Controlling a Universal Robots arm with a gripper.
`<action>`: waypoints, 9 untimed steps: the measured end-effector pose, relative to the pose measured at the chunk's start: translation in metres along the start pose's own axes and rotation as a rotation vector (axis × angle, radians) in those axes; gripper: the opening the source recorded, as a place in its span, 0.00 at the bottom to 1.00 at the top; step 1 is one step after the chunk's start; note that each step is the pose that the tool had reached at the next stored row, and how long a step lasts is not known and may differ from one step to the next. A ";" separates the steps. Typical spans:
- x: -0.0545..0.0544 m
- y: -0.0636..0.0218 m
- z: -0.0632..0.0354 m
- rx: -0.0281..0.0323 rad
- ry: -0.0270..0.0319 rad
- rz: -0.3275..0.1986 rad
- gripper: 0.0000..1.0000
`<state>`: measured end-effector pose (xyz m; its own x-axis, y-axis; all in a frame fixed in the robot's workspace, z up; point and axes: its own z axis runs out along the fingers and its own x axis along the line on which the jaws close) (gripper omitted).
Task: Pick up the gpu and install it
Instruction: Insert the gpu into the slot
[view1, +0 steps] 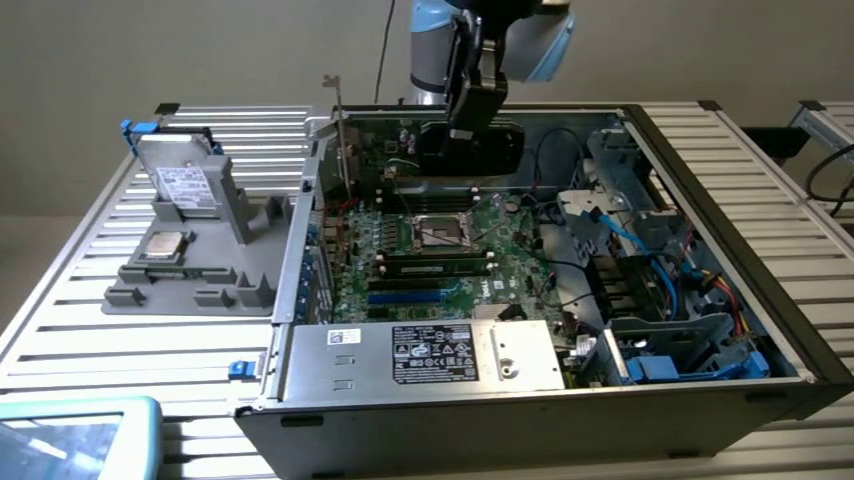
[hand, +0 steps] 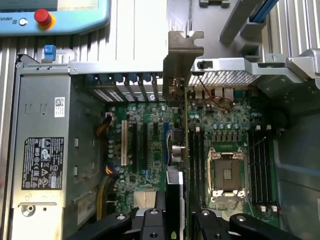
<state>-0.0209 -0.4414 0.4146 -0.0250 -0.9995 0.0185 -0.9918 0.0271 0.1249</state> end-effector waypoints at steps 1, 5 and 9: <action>-0.003 -0.0001 0.0013 0.0000 -0.0001 0.000 0.27; -0.006 -0.0003 0.0032 0.0000 -0.0004 -0.002 0.27; -0.009 -0.0001 0.0035 0.0002 0.0007 -0.002 0.27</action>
<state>-0.0210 -0.4320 0.4109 -0.0226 -0.9996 0.0190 -0.9919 0.0248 0.1248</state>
